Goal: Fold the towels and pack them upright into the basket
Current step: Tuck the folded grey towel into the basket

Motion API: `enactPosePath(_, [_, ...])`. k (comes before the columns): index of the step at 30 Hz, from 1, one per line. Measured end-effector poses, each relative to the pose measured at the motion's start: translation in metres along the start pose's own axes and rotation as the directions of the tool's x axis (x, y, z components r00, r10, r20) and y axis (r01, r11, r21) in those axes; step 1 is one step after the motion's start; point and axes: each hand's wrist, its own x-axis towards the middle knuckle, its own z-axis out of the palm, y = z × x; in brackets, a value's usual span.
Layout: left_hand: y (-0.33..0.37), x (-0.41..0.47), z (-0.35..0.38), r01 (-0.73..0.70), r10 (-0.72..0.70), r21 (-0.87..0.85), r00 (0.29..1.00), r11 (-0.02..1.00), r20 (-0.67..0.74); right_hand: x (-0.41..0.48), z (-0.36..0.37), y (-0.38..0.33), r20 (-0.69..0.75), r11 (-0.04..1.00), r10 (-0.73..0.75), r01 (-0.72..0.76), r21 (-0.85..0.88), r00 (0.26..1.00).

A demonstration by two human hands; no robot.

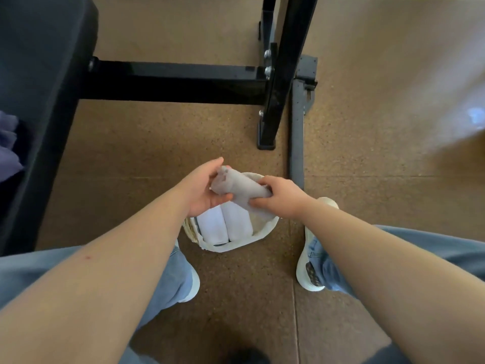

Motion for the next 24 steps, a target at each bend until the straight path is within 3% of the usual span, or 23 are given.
enactPosePath(4, [-0.019,0.039,-0.009,-0.017,0.006,0.137,0.997,0.990,0.080,0.021,0.017,0.022,0.077,0.964,0.147,-0.161,0.212,0.986])
enactPosePath(7, [-0.033,0.068,-0.002,-0.033,0.020,0.246,0.998,0.969,0.054,0.035,0.033,0.038,0.113,0.925,0.232,-0.255,0.281,0.966])
enactPosePath(16, [-0.054,0.130,0.026,-0.013,0.016,0.363,1.000,0.932,-0.006,0.072,0.069,0.063,0.137,0.889,0.399,-0.419,0.186,0.907])
enactPosePath(21, [-0.075,0.194,0.027,0.097,-0.055,0.392,0.992,0.915,-0.116,0.097,0.078,0.065,0.090,0.852,0.500,-0.508,0.128,0.861])
enactPosePath(24, [-0.061,0.184,0.041,0.136,-0.096,0.363,0.987,0.922,-0.127,0.110,0.085,0.059,0.128,0.801,0.579,-0.591,0.094,0.805])
